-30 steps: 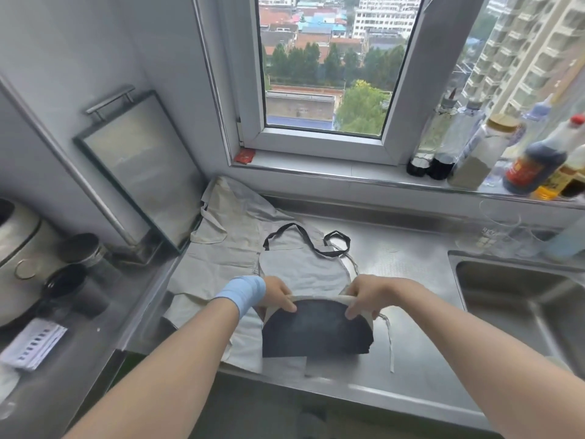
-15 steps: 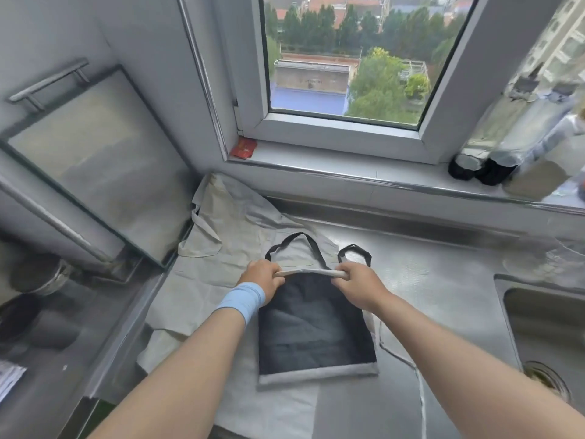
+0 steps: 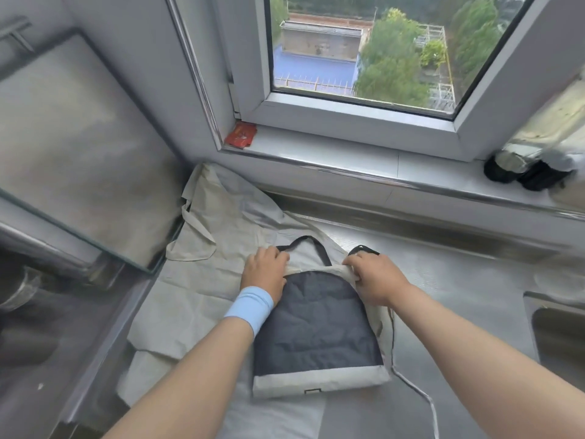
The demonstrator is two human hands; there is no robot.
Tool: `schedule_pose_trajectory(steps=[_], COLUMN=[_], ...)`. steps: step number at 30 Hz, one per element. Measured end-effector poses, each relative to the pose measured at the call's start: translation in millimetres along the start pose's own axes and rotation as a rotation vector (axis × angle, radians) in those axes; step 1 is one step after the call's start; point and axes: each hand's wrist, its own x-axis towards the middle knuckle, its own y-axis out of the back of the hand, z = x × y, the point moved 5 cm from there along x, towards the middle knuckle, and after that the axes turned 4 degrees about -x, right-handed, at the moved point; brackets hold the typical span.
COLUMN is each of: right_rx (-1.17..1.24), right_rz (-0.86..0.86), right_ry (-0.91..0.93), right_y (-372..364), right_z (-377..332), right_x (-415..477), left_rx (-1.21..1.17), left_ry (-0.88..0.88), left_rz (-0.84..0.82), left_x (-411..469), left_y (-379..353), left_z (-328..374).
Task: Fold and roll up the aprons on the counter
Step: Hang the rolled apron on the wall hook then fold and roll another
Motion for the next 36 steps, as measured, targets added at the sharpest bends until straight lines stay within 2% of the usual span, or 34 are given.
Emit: schedule_pose_trajectory(steps=[4,6,9,11,13,16,18,20,21,22,24,27,29,31,36], right_rx=[-0.123,-0.089,0.444,0.662,0.678,0.44,0.311,0.144,0.059,-0.006,-0.112,-0.193,-0.214,-0.209,-0.141], right_rz=[-0.023,0.037,0.404,0.595,0.667,0.643,0.506,0.245,0.134,0.095,0.12,0.169,0.241,0.29,0.132], right_ry=[-0.057,-0.16,-0.484,-0.574,-0.445,-0.147,0.082,0.222,0.216,0.179,0.107,0.036,0.081,0.17,0.307], right_y=[9,14,32,46,53,37,9,-29,-48,-62,-73,-69,-64,-61,-63], right_z=[8,15,35,36,20,-21,-49,-70,-72,-69,-59,-52,-62,-78,-97], right_x=[7,12,15,13,7,-12,-26,-40,-47,-52,-61,-71,-78,-89,-128], left_rx=[-0.069,-0.096,-0.012,0.008,0.001,-0.005,-0.036,-0.076,-0.069,-0.059,-0.079,-0.046,0.02,0.065,0.012], left_ry=[-0.28,-0.281,-0.232,-0.22,-0.206,-0.19,-0.175,-0.175,-0.199,-0.23,-0.277,-0.258,-0.224,-0.182,-0.168], left_rz=[0.106,0.005,-0.087,-0.083,-0.093,-0.112,-0.101,-0.04,-0.002,0.035,0.05,-0.13,-0.2,-0.201,-0.104], left_x=[-15,-21,-27,-28,-28,-30,-34,-46,-55,-64,-86,-115,-127,-131,-140], left_y=[-8,-18,-31,-30,-29,-27,-27,-25,-23,-24,-30,-51,-59,-58,-41], left_z=[35,44,47,49,50,53,56,56,56,54,48,35,30,33,48])
